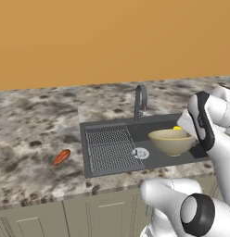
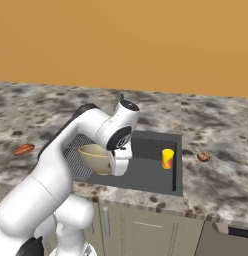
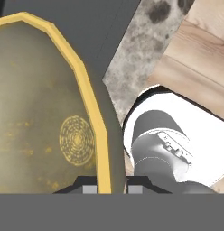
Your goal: Remove the sweet potato and mushroom from the sink. Then move the bowl and cup from the counter to the sink for washing.
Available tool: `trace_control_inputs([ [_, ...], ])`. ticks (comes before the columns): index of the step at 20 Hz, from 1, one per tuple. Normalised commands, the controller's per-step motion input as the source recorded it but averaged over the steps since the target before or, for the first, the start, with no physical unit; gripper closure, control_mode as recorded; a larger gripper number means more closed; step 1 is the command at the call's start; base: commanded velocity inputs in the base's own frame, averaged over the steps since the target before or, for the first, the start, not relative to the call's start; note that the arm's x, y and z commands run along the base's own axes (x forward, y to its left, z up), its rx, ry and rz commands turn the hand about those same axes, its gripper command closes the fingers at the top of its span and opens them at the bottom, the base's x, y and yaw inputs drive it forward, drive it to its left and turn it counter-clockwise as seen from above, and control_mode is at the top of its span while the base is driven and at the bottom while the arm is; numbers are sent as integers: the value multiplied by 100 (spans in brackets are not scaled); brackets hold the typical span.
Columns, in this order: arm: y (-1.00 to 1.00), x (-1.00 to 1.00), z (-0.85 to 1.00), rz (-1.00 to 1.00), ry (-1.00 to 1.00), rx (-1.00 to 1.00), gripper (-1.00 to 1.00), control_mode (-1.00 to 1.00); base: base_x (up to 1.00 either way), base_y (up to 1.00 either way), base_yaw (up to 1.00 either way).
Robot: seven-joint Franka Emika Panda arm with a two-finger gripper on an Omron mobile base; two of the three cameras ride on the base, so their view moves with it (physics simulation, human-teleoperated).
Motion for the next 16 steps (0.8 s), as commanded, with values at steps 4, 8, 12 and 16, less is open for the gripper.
trace_control_inputs([
  [4, -10, 20, -14, 3, 0, 0, 100, -100, 0, 0, 0],
  [8, -15, 19, -13, 3, 0, 0, 100, -100, 0, 0, 0],
  [12, -10, 21, -15, 3, 0, 0, 100, -100, 0, 0, 0],
  [16, -6, 21, -18, 3, 0, 0, 100, -100, 0, 0, 0],
])
